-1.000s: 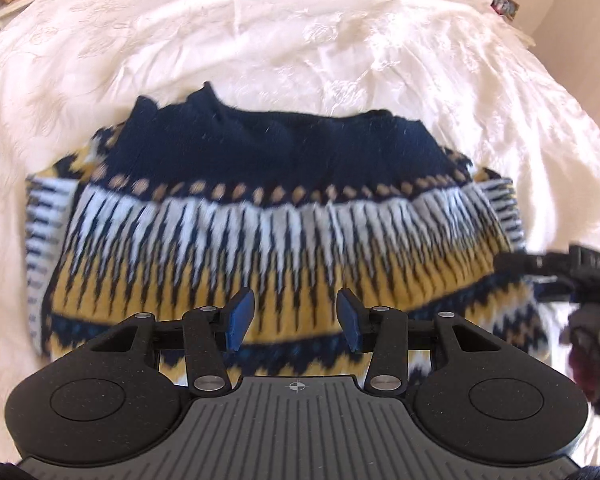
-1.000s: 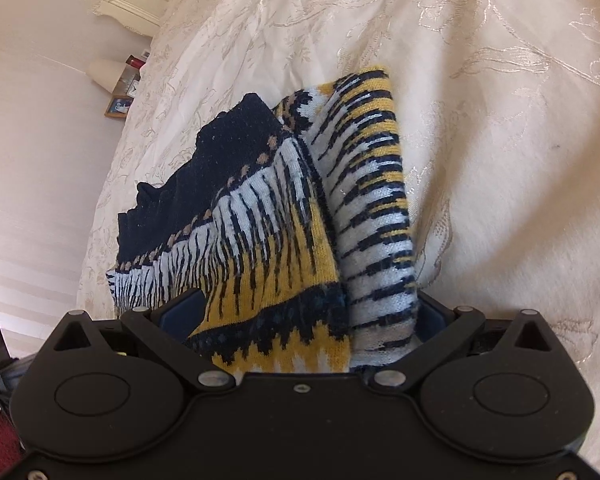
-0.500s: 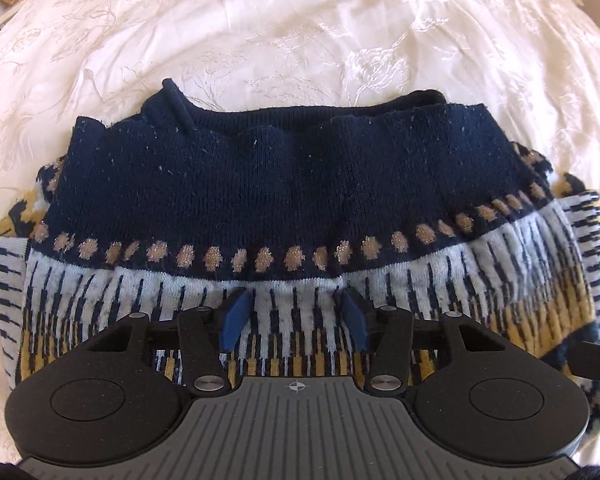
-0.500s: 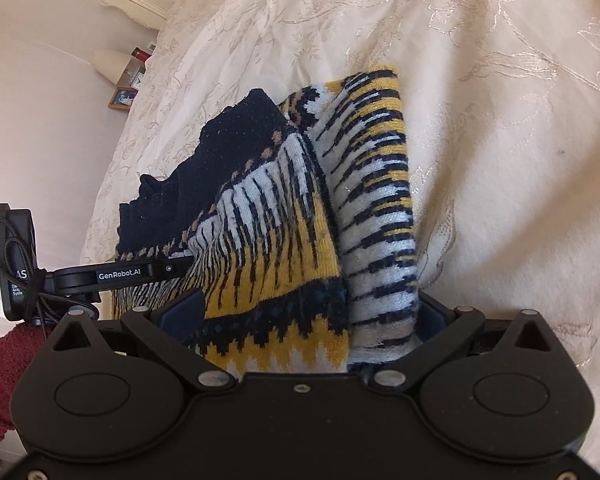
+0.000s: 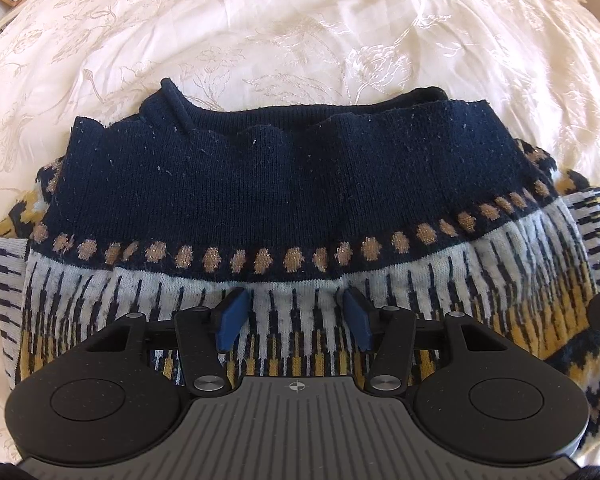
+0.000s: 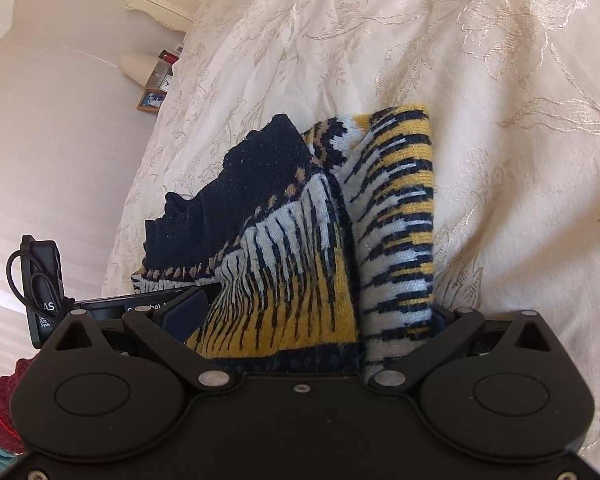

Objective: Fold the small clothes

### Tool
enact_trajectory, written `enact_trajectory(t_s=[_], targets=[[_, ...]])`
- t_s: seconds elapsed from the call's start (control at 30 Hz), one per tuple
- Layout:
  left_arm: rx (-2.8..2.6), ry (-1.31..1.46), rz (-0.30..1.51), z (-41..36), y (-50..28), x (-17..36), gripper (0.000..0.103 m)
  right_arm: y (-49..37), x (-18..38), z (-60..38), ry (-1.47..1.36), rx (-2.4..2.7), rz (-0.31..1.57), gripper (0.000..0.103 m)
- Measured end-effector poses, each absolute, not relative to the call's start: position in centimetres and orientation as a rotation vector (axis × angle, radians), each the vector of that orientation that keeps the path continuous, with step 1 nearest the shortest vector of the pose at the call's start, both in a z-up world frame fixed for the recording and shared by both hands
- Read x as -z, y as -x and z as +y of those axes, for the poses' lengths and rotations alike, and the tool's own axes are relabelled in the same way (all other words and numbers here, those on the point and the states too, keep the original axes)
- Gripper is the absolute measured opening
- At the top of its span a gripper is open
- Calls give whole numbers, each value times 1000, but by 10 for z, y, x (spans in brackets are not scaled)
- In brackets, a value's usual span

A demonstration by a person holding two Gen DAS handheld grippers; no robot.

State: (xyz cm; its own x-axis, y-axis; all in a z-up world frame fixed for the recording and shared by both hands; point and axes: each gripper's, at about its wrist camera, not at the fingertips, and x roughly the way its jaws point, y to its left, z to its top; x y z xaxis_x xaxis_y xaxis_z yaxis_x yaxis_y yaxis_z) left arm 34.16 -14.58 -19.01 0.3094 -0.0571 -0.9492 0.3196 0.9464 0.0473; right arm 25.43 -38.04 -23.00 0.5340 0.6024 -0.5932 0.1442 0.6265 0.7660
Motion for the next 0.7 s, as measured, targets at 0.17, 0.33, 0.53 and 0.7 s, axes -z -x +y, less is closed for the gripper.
enact_trajectory(t_s=[0.17,0.33,0.53,0.7], targets=[[254,-224,1238,-142,-342,190,53,-248,230,-386,-922,-347,987,65],[270,-179,1226,-131,-337,176,51,-244,228,-378,-896,-315,1012,56],[282,-144,1207,-118,-295,159,51,-245,222,-371,-886,-273,1017,59],[259,-141,1243,-105,-270,169,51,-248,220,-366,-875,-247,1035,69]])
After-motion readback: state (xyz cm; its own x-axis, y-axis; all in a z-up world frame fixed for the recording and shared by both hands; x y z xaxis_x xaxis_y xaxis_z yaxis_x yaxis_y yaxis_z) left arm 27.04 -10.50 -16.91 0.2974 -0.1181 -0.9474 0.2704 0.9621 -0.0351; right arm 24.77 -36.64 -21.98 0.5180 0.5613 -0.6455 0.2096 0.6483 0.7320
